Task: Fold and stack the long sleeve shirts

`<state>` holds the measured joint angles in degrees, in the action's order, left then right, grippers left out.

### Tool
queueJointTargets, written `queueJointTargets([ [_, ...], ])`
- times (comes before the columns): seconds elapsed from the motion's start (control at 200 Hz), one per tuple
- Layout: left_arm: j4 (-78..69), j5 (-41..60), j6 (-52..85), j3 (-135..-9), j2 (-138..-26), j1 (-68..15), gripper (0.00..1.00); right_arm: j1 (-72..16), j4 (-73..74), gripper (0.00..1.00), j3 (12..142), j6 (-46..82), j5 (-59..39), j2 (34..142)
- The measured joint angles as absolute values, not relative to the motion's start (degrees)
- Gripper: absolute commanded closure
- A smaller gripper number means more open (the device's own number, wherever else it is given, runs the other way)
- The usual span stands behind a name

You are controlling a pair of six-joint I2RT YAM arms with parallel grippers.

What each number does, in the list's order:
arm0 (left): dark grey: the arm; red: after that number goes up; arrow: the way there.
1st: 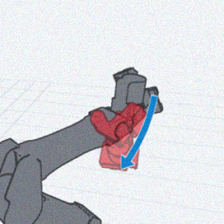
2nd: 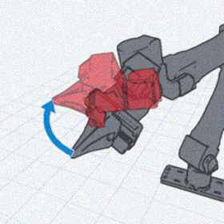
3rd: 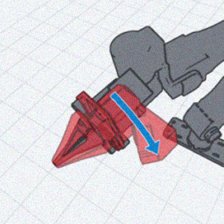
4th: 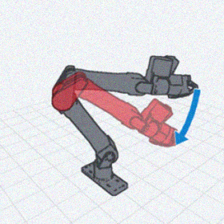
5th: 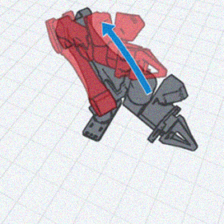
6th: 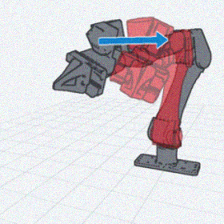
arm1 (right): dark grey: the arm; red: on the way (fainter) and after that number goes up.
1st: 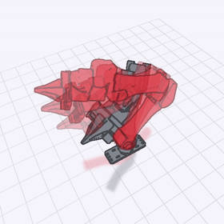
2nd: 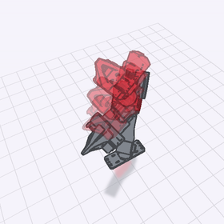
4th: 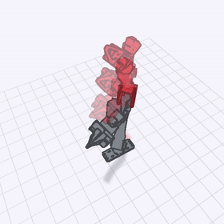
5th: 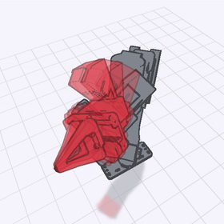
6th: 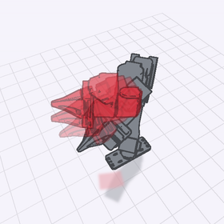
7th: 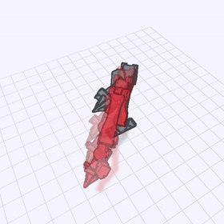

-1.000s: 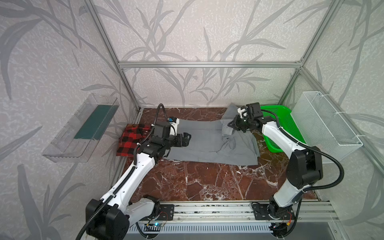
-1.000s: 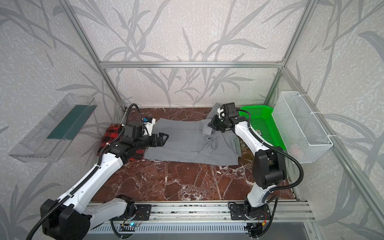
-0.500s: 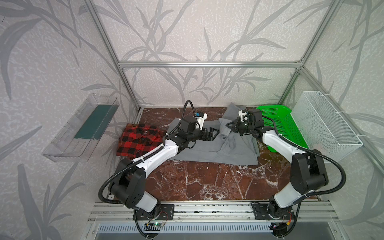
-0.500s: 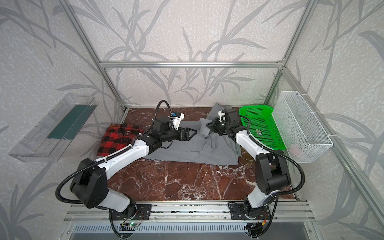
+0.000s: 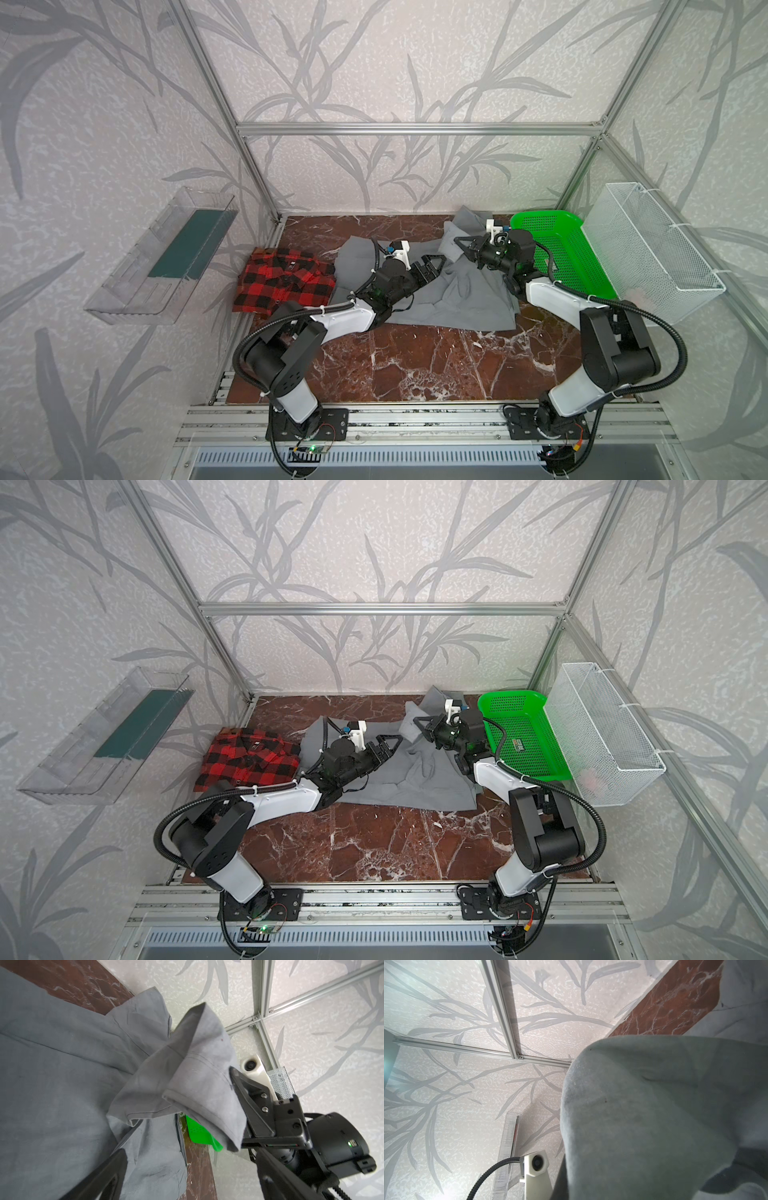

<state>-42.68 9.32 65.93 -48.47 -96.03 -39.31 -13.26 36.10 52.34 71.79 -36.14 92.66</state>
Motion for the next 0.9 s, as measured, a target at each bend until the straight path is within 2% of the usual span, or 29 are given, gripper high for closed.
queueJointTargets([
  [0.26,-52.27,2.87,71.81,-49.98,-101.36,-40.93,0.1,-13.28,44.47,1.0,47.88,75.55,-36.14,92.66],
  [0.6,-57.78,0.62,76.73,-55.31,-107.96,-43.33,0.34,-13.61,49.04,1.0,45.74,76.6,-36.12,92.66],
  [0.72,-58.48,0.27,77.43,-57.34,-108.9,-43.53,0.52,-13.93,49.54,1.0,45.12,76.47,-36.1,92.66],
  [0.82,-59.44,0.27,78.28,-58.46,-110.08,-43.53,0.75,-14.04,49.89,1.0,44.75,76.38,-36.12,92.64],
  [0.885,-59.81,0.3,78.56,-58.5,-110.63,-43.29,1.0,-14.04,49.87,1.0,44.64,76.01,-36.1,92.64],
  [0.9,-59.88,0.62,78.67,-58.5,-110.72,-43.2,1.0,-14.02,49.82,1.0,44.6,75.9,-36.12,92.62],
])
